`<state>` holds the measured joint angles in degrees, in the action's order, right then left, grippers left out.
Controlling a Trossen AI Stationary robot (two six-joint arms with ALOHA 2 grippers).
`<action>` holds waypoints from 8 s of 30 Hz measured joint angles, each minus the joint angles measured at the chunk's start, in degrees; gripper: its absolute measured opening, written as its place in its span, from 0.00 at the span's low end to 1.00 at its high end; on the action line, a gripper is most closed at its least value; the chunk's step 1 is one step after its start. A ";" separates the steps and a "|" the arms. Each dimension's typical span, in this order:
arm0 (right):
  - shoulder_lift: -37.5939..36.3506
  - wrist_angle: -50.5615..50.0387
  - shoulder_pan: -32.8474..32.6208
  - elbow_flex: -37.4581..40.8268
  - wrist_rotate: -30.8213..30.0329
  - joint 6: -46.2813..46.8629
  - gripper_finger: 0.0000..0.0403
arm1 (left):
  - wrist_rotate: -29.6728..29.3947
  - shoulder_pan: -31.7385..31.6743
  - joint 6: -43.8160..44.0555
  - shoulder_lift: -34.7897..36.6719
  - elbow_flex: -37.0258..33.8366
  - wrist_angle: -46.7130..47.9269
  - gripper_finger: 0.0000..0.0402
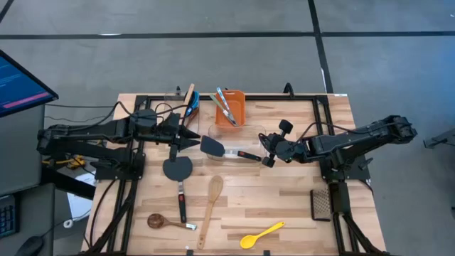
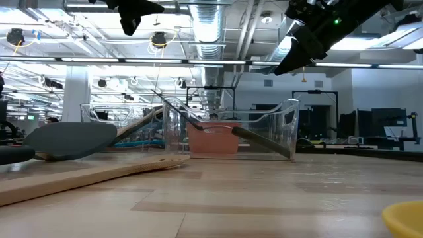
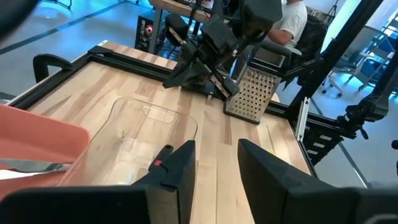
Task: Pick & Place Kitchen Items
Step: Put the black turner spatula into the bottom transparent bin
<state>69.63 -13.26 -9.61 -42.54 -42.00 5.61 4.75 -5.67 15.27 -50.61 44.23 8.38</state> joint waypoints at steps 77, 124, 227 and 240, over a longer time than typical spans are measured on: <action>0.00 2.06 -0.11 -0.02 0.24 -0.09 0.00 | -1.27 20.74 6.27 -7.61 -0.07 -9.39 0.26; -0.02 0.28 -0.04 -0.02 0.22 -0.07 0.00 | -23.75 36.39 37.54 -11.26 2.38 16.61 0.01; 0.00 0.40 0.04 -0.02 0.22 -0.07 0.00 | -32.41 33.07 56.41 12.45 -35.70 15.21 0.51; -0.02 0.39 0.04 -0.02 0.22 -0.04 0.00 | -32.43 33.00 52.70 9.26 -39.36 3.23 0.51</action>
<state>69.60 -12.87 -9.56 -42.57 -41.78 5.56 -27.68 27.33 67.97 -41.35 4.86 11.61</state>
